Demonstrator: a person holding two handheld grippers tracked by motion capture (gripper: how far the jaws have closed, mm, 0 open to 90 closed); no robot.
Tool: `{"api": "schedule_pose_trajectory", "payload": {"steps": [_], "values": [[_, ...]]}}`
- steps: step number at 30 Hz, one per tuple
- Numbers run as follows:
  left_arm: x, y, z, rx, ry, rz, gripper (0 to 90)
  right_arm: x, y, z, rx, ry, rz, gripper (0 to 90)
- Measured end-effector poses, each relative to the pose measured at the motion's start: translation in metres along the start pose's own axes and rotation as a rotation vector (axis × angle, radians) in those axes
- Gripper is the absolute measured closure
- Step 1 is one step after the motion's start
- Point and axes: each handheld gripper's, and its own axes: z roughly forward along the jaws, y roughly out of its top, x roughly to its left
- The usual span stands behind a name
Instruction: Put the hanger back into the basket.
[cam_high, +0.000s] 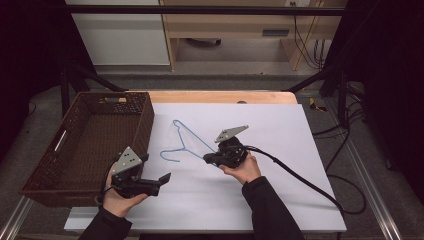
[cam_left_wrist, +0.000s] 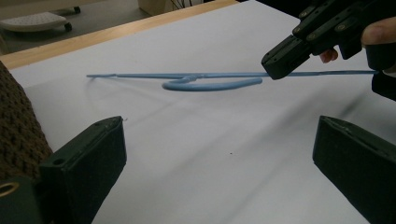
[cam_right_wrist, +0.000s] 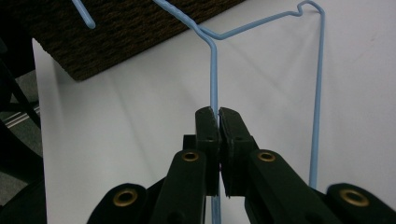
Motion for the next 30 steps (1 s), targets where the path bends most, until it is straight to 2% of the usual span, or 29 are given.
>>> {"api": "schedule_pose_trajectory", "payload": {"steps": [5,10,19,23,27,30], "values": [[-0.005,-0.005,0.012,0.014,-0.009,-0.005,3.4,-0.002,-0.001,-0.002,-0.011,0.001,0.003,88.1],[-0.009,-0.009,0.026,0.018,-0.019,-0.031,4.4,-0.001,-0.002,-0.003,-0.020,0.003,0.002,88.1],[-0.005,-0.004,0.045,0.020,-0.011,-0.037,7.2,-0.003,-0.002,-0.007,-0.026,0.002,0.004,88.0],[-0.002,-0.001,0.055,0.003,0.000,-0.046,12.7,-0.003,-0.003,-0.008,-0.027,0.001,0.003,88.0],[0.003,0.002,0.063,-0.023,-0.009,-0.076,18.2,-0.003,-0.004,-0.009,-0.032,0.001,0.004,88.0],[0.006,0.003,0.066,-0.030,-0.010,-0.078,24.5,-0.004,-0.005,-0.009,-0.036,0.002,0.008,88.0]]}}
